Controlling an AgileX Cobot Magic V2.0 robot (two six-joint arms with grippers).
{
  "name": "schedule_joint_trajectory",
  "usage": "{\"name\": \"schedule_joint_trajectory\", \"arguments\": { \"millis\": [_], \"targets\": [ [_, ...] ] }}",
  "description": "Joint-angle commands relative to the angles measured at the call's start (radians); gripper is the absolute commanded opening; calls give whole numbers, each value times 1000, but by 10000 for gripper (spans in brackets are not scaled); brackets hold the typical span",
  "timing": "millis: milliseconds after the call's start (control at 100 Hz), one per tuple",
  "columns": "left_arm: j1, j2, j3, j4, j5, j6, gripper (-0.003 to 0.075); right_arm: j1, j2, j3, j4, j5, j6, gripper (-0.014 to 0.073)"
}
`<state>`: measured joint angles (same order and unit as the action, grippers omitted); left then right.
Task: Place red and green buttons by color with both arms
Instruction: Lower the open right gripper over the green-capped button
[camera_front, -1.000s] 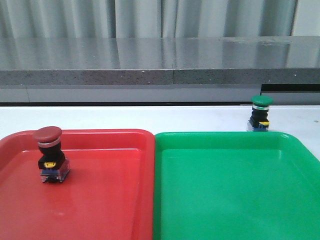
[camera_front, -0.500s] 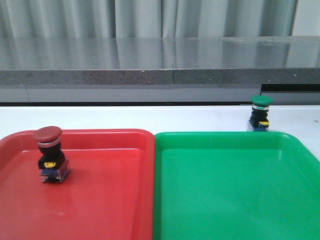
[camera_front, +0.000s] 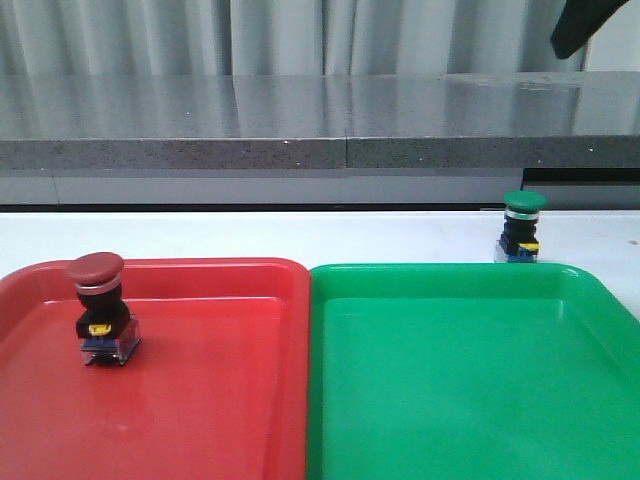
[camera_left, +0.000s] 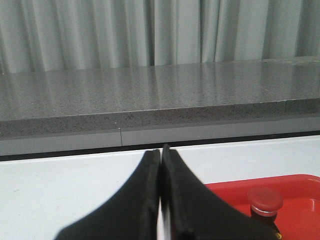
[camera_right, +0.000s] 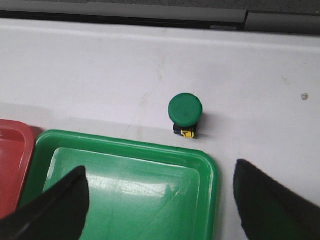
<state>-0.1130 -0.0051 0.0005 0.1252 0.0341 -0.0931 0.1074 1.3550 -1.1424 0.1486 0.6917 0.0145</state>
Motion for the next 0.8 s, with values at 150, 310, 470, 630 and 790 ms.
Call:
{"name": "schedule_joint_trajectory", "arguments": {
  "millis": [150,310,470,630,790],
  "targets": [
    [2,-31,42,-1,-85,-6,-19,0,155,-143,-19,-83,-14,593],
    [2,-31,42,-1,-85,-6,-19,0,253,-186,-36,-87,-14,593],
    [2,-31,42,-1,-85,-6,-19,0,336,-211,-49,-96,-14,593],
    [2,-31,42,-1,-85,-6,-19,0,388,-214,-49,-121,-14,593],
    [2,-31,42,-1,-85,-6,-19,0,423,-214,-49,-144,-14,593]
  ]
}}
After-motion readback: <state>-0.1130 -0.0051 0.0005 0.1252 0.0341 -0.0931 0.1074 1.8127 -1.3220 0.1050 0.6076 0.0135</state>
